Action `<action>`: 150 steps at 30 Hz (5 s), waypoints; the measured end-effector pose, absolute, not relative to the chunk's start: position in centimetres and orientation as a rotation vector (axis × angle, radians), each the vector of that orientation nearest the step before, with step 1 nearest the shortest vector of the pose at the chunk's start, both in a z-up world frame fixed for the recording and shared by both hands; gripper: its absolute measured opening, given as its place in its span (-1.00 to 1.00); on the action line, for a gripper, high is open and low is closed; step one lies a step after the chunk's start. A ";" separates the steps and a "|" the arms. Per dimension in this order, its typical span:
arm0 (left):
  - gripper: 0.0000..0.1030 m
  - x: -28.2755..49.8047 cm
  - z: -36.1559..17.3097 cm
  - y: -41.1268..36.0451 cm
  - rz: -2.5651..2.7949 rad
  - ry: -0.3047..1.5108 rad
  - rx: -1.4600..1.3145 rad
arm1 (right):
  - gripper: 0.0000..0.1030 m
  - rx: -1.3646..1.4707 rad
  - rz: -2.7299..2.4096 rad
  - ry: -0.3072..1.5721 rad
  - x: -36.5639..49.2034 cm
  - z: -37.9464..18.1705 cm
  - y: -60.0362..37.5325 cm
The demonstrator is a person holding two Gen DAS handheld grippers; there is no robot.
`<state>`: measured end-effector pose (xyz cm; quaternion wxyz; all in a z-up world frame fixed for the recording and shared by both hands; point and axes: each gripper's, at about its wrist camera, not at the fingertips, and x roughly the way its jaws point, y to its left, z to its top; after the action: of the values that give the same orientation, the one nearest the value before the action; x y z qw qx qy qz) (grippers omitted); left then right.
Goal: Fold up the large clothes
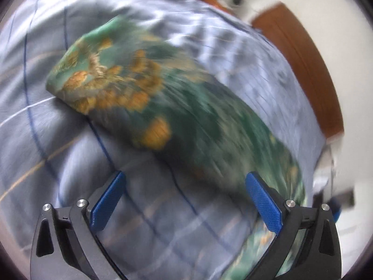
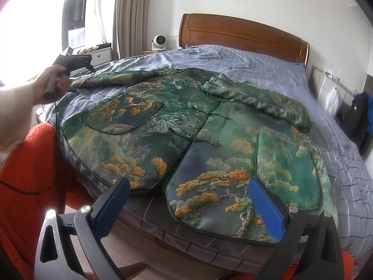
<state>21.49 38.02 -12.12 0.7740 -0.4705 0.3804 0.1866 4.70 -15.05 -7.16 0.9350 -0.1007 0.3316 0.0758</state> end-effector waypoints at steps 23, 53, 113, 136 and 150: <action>0.43 35.7 0.7 -9.8 -0.111 0.638 0.463 | 0.95 -0.084 0.133 0.669 4.3 -7.7 -18.2; 0.86 42.2 -8.8 -11.4 -0.093 0.984 0.303 | 0.95 0.050 0.081 0.628 3.3 -7.5 -22.3; 0.96 13.6 0.2 -2.5 -0.321 0.917 -0.054 | 0.95 -0.019 0.077 0.618 3.9 -7.6 -20.6; 0.97 13.1 -2.4 0.0 -0.145 0.929 -0.114 | 0.95 -0.034 0.096 0.628 4.1 -8.0 -20.0; 0.97 11.3 -1.9 1.4 -0.063 0.903 -0.040 | 0.95 -0.033 0.097 0.625 4.1 -8.1 -20.0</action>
<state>11.28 1.35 -1.93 0.8991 -0.0195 0.4362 -0.0303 4.09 -19.97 -8.08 0.9502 -0.0163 0.3074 0.0477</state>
